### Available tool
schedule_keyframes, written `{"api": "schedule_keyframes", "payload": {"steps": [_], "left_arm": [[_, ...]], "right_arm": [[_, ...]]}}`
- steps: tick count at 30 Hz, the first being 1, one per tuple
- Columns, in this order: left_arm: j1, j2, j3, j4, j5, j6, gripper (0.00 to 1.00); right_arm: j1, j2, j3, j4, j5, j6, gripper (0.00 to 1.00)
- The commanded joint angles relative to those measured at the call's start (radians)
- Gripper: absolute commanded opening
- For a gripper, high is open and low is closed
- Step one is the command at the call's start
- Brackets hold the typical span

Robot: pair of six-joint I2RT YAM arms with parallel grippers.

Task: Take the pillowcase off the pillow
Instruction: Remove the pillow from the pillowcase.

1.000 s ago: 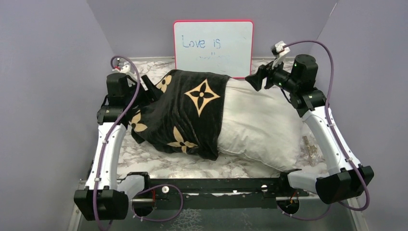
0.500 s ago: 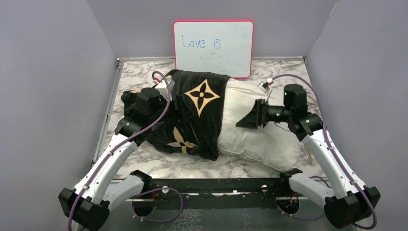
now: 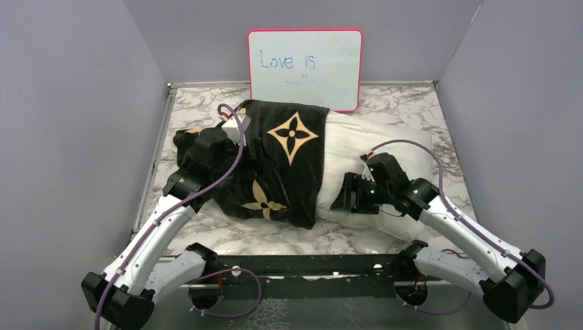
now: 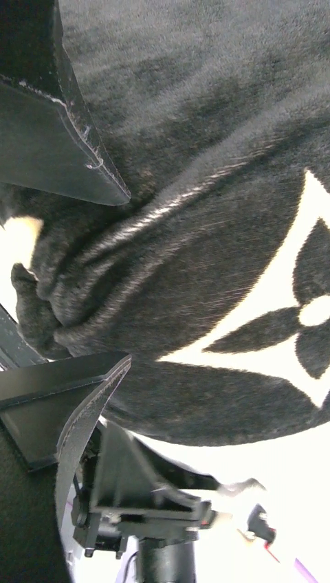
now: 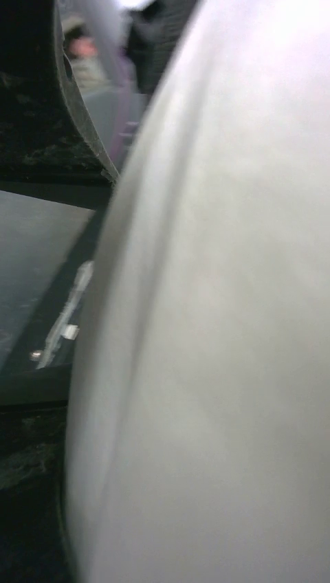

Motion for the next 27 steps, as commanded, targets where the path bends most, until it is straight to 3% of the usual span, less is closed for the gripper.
{"api": "schedule_keyframes", "payload": {"steps": [1, 7, 12, 15, 20, 23, 27], "left_arm": [[-0.005, -0.043, -0.030, -0.021, 0.084, 0.012, 0.80], [-0.017, -0.100, -0.119, -0.046, 0.211, -0.056, 0.80], [-0.119, -0.091, -0.148, -0.041, 0.157, -0.115, 0.80], [-0.280, -0.036, -0.130, -0.040, -0.011, -0.149, 0.79], [-0.593, 0.069, -0.088, -0.036, -0.479, -0.184, 0.79], [-0.713, 0.145, -0.049, -0.025, -0.660, -0.131, 0.79], [-0.821, 0.250, 0.000, 0.037, -0.787, 0.042, 0.81]], "right_arm": [[-0.005, 0.019, 0.062, 0.099, 0.537, 0.083, 0.81], [-0.006, 0.067, 0.113, 0.262, 0.762, -0.056, 0.84], [-0.006, 0.159, 0.201, 0.221, 0.693, -0.157, 0.84], [-0.006, 0.172, 0.196, 0.214, 0.606, -0.144, 0.84], [-0.006, 0.140, 0.151, 0.218, 0.574, -0.091, 0.84], [-0.006, 0.110, 0.135, 0.218, 0.585, -0.090, 0.85], [-0.005, 0.084, 0.127, 0.222, 0.609, -0.102, 0.85]]}}
